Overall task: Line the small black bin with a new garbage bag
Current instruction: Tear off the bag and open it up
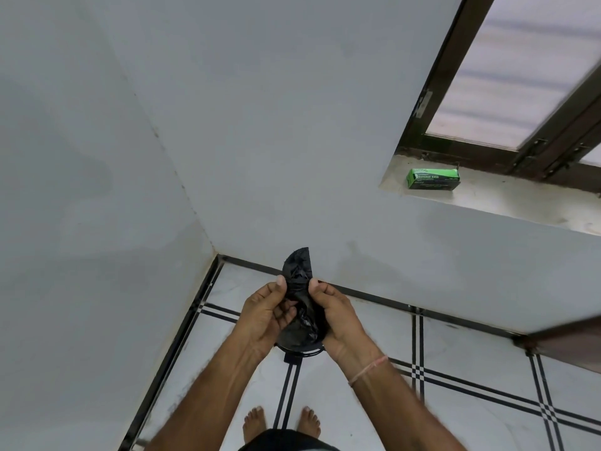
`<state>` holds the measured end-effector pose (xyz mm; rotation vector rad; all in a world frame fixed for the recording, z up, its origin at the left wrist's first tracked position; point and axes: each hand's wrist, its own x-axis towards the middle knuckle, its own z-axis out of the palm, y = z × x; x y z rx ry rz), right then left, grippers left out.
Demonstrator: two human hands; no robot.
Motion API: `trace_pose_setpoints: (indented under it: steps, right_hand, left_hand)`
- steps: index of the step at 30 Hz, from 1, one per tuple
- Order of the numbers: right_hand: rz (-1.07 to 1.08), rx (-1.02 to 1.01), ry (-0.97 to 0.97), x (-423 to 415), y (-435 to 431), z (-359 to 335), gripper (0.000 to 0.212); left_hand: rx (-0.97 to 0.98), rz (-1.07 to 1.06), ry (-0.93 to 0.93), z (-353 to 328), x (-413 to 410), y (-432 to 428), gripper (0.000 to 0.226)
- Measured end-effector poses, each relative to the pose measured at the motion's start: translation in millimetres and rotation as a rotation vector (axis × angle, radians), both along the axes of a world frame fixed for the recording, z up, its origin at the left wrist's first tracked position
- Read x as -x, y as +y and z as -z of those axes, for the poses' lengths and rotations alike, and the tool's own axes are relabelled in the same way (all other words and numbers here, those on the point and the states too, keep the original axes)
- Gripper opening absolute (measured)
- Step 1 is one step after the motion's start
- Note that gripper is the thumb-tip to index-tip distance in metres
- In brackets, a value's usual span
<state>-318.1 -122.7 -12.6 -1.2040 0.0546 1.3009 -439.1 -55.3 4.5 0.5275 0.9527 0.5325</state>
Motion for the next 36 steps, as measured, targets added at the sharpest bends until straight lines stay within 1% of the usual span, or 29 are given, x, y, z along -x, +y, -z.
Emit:
trace_pose_setpoints:
  steps: [2,4,7,11,13,14,16,17,18,19,22,23,24,25,26,27,28,29,31,32,34,35,36]
  right_hand:
    - [0.026,0.027,0.041,-1.0,0.7,5.5,0.02]
    - [0.103,0.038,0.088,-5.7,2.1,12.7,0.021]
    - [0.203,0.115,0.152,-17.8,2.8,20.8,0.035]
    - [0.237,0.209,0.191,-36.2,-0.5,32.9,0.039]
    - [0.259,0.219,0.207,-40.7,-1.0,39.4,0.044]
    - [0.259,0.244,0.2,-40.5,-1.8,38.8,0.042]
    - [0.249,0.236,0.182,-40.0,-1.0,37.1,0.036]
    - [0.253,0.254,0.189,-39.9,0.1,37.6,0.034]
    - [0.258,0.283,0.195,-41.0,1.2,41.0,0.034]
    - [0.245,0.289,0.211,-41.0,2.9,43.0,0.037]
    - [0.26,0.288,0.295,-39.1,8.9,58.6,0.045]
    - [0.254,0.28,0.315,-38.1,10.1,63.6,0.046]
    - [0.234,0.257,0.309,-36.6,10.4,63.4,0.044]
    - [0.234,0.26,0.29,-36.2,8.9,61.6,0.039]
    - [0.215,0.288,0.25,-36.6,5.4,57.1,0.032]
    - [0.192,0.281,0.212,-37.8,2.0,53.0,0.029]
    - [0.142,0.248,0.189,-39.3,-1.7,48.2,0.031]
    - [0.087,0.214,0.166,-41.3,-7.5,43.2,0.04]
    - [-0.095,0.11,0.064,-41.3,-19.7,24.2,0.057]
    - [-0.212,0.054,0.002,-39.2,-24.7,12.4,0.058]
    - [-0.42,0.01,-0.152,-35.7,-28.4,5.1,0.052]
    - [-0.478,0.003,-0.191,-35.4,-28.2,2.5,0.051]
    - [-0.495,-0.003,-0.163,-35.3,-26.3,-0.3,0.048]
  left_hand:
    - [-0.004,-0.023,-0.005,2.4,2.1,-0.9,0.031]
    - [0.013,-0.051,-0.014,7.2,5.5,0.5,0.037]
    - [0.112,-0.124,-0.04,15.5,12.6,4.4,0.038]
    - [0.225,-0.244,-0.077,15.9,19.8,11.6,0.041]
    - [0.254,-0.249,-0.056,14.1,20.0,12.7,0.042]
    - [0.249,-0.209,-0.044,11.9,20.0,11.2,0.044]
    - [0.145,-0.055,-0.019,10.0,21.6,8.6,0.056]
    - [0.036,0.054,0.001,12.2,23.4,7.3,0.061]
    - [-0.08,0.165,0.026,12.3,25.5,4.9,0.061]
    - [-0.172,0.263,0.055,11.8,26.7,2.9,0.053]
    - [-0.366,0.492,0.182,15.1,24.4,0.9,0.037]
    - [-0.432,0.555,0.236,15.5,23.3,1.4,0.027]
    - [-0.481,0.59,0.276,14.7,22.4,1.7,0.018]
    - [-0.506,0.59,0.301,13.6,22.1,2.9,0.021]
    - [-0.468,0.55,0.304,12.3,22.9,4.8,0.032]
    - [-0.374,0.481,0.278,10.3,24.2,6.4,0.045]
    - [-0.259,0.388,0.241,9.9,26.4,9.0,0.053]
    - [-0.151,0.276,0.204,9.0,29.0,12.3,0.057]
    - [0.048,0.054,0.158,4.8,32.2,20.1,0.058]
    - [0.134,-0.033,0.152,3.2,32.9,24.0,0.057]
    - [0.254,-0.141,0.127,-0.9,32.3,27.6,0.055]
    - [0.294,-0.175,0.117,-3.6,32.0,28.4,0.053]
    - [0.327,-0.201,0.103,-3.4,33.0,30.1,0.049]
